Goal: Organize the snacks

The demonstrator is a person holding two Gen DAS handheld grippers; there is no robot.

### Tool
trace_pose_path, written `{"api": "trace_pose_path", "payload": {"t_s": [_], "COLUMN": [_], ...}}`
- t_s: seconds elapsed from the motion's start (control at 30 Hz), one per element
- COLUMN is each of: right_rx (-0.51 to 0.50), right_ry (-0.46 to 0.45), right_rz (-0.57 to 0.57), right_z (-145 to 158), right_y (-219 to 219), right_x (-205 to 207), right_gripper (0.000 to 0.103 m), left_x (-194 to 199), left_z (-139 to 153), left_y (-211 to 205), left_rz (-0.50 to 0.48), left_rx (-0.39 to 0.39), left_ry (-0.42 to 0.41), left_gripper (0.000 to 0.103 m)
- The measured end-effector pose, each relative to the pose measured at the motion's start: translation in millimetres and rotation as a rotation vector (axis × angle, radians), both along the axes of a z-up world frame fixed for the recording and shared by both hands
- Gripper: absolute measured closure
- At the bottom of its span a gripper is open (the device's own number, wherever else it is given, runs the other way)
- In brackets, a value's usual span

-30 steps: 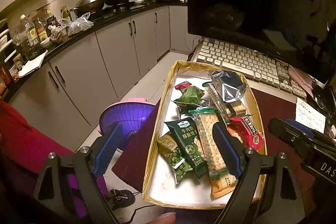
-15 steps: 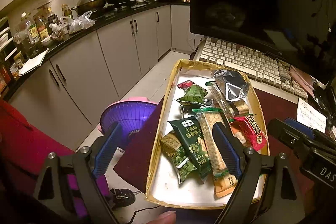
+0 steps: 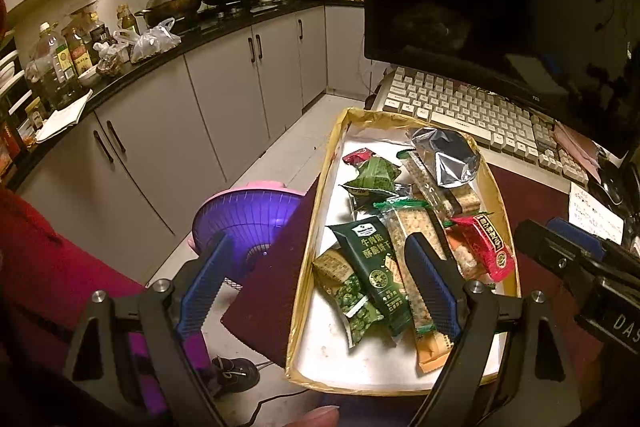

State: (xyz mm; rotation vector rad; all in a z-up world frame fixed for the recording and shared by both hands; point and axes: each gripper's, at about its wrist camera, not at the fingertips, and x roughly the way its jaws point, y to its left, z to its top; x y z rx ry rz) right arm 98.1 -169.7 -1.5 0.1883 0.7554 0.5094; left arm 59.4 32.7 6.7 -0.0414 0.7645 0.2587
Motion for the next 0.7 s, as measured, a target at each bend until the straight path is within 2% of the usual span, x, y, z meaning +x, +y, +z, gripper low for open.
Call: {"api": "trace_pose_path", "payload": {"t_s": [0.37, 0.7], "right_rx": [-0.136, -0.153], "right_ry": [-0.014, -0.018], "right_rz": [-0.112, -0.109], "right_z": [0.2, 1.0], "right_y": [6.2, 10.3], "right_x": [0.4, 1.5], "right_gripper": [0.041, 0.041], "left_x": [3.6, 9.3], "left_z": [-4.4, -4.3], "left_y": [6.9, 6.0], "left_rz": [-0.012, -0.031], "left_rx": [-0.011, -0.018], "left_ry": [0.015, 0.023], "left_gripper": [0.015, 0.015]}}
